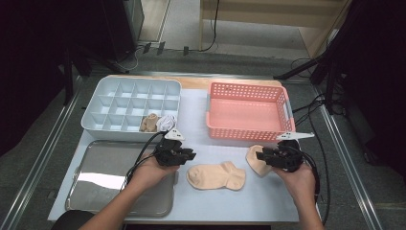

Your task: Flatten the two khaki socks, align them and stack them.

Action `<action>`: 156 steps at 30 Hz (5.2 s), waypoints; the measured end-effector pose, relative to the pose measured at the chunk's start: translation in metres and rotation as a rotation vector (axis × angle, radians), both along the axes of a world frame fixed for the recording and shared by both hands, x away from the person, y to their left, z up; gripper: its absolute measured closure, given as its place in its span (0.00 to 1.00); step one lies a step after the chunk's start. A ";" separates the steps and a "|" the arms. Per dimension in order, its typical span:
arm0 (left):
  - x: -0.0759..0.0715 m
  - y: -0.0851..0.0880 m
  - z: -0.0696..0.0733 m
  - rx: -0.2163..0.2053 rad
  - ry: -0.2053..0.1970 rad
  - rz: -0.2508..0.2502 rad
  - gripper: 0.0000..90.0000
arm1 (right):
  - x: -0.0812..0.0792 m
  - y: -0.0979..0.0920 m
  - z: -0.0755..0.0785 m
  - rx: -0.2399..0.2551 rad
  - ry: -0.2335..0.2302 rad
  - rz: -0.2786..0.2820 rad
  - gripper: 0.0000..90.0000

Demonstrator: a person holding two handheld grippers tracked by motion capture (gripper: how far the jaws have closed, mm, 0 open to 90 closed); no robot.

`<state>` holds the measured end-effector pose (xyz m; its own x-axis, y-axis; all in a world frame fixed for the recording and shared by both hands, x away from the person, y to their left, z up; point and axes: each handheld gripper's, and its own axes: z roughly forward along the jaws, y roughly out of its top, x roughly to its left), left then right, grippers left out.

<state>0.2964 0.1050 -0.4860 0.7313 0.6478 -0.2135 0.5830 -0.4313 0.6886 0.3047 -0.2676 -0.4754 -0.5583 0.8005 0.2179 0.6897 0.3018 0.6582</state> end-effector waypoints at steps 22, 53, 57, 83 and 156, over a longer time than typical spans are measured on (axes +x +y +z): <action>-0.002 0.009 0.000 -0.025 0.017 0.027 0.80 | 0.017 0.040 -0.031 -0.197 -0.003 -0.014 0.82; -0.008 0.022 -0.001 -0.012 0.014 0.066 0.80 | 0.015 0.073 0.013 0.002 -0.019 0.138 0.97; -0.009 0.024 -0.001 -0.016 0.014 0.073 0.80 | 0.014 0.085 0.015 0.009 -0.026 0.175 0.97; -0.009 0.030 0.002 -0.023 0.001 0.094 0.80 | 0.013 0.159 -0.009 -0.012 0.017 0.329 0.97; 0.015 -0.019 -0.028 0.057 0.024 0.025 0.98 | 0.027 0.056 -0.018 0.030 0.072 0.048 1.00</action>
<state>0.3114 0.0865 -0.5140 0.7101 0.6772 -0.1927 0.6099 -0.4548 0.6490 0.3314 -0.2120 -0.4934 -0.5777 0.7658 0.2825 0.7209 0.3163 0.6166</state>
